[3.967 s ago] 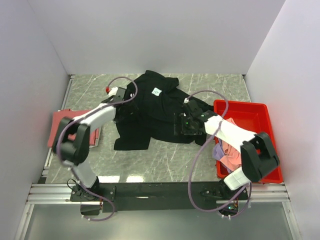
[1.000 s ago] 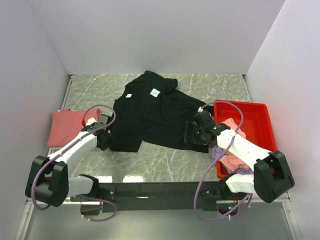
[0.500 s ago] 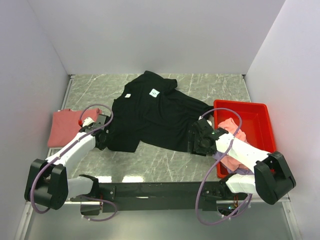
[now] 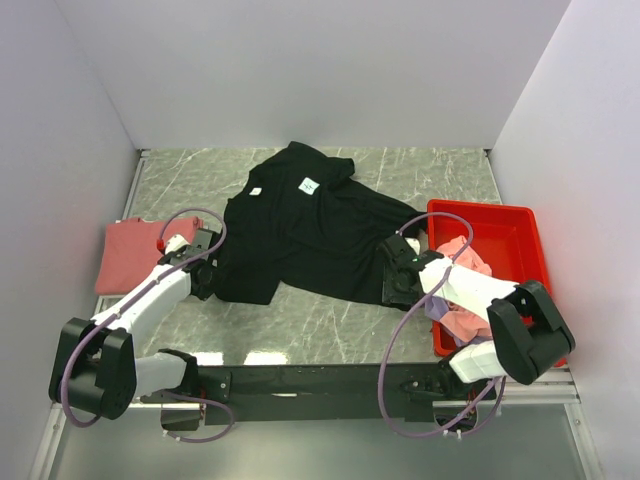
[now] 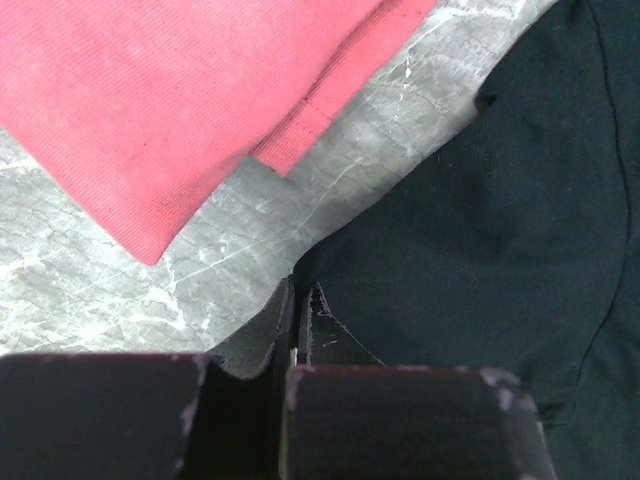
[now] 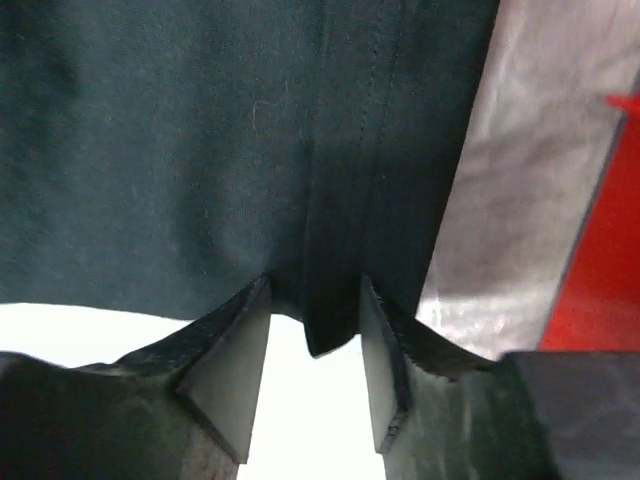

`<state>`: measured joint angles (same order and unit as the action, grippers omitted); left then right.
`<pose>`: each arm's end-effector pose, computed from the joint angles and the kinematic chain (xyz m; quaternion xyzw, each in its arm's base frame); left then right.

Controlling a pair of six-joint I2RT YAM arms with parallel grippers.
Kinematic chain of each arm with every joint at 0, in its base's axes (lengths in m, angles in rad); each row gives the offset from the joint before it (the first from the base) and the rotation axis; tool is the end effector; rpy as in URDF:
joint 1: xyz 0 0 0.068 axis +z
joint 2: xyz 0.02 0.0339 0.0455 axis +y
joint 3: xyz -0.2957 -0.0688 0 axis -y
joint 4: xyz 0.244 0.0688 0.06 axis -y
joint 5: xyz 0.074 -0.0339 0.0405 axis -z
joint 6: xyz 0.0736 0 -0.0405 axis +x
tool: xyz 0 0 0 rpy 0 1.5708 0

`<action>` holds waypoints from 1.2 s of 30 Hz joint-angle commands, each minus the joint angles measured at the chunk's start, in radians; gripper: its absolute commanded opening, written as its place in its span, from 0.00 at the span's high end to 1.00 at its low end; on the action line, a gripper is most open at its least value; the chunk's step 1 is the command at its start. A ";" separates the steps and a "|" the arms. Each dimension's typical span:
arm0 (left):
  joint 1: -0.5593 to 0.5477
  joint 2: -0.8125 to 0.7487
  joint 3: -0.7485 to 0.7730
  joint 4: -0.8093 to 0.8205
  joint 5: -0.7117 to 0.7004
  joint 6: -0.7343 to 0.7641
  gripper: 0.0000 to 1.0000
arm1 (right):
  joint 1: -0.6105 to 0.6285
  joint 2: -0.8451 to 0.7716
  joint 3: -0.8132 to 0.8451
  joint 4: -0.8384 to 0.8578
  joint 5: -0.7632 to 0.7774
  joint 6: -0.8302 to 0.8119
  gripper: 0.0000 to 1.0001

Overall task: Fold and stack the t-shirts
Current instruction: Flatten the tshirt out

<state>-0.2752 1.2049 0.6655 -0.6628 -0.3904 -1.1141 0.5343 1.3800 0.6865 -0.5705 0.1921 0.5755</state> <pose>0.2054 -0.0289 0.1833 -0.4252 0.8663 0.0314 0.2602 0.2086 0.1071 0.1546 0.0349 0.9832 -0.0004 0.1792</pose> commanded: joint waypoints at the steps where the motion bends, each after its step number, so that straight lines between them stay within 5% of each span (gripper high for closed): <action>1: 0.005 -0.016 -0.004 0.000 -0.011 0.004 0.99 | 0.007 0.025 0.036 0.026 0.049 0.003 0.55; 7: 0.007 -0.004 -0.003 -0.011 -0.025 -0.004 0.99 | 0.007 0.019 0.033 0.008 0.084 0.012 0.75; 25: 0.016 0.015 0.017 -0.073 -0.102 -0.055 0.99 | -0.022 -0.070 0.016 -0.077 0.086 0.035 0.73; 32: 0.018 0.007 0.019 -0.084 -0.110 -0.061 0.99 | -0.060 -0.082 -0.002 -0.066 0.089 0.037 0.82; 36: 0.019 0.007 0.020 -0.080 -0.104 -0.056 0.99 | -0.065 -0.069 -0.004 -0.058 0.083 0.032 0.99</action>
<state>-0.2649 1.2236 0.6621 -0.7197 -0.4503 -1.1645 0.4831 1.3277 0.6930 -0.6231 0.2440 0.6025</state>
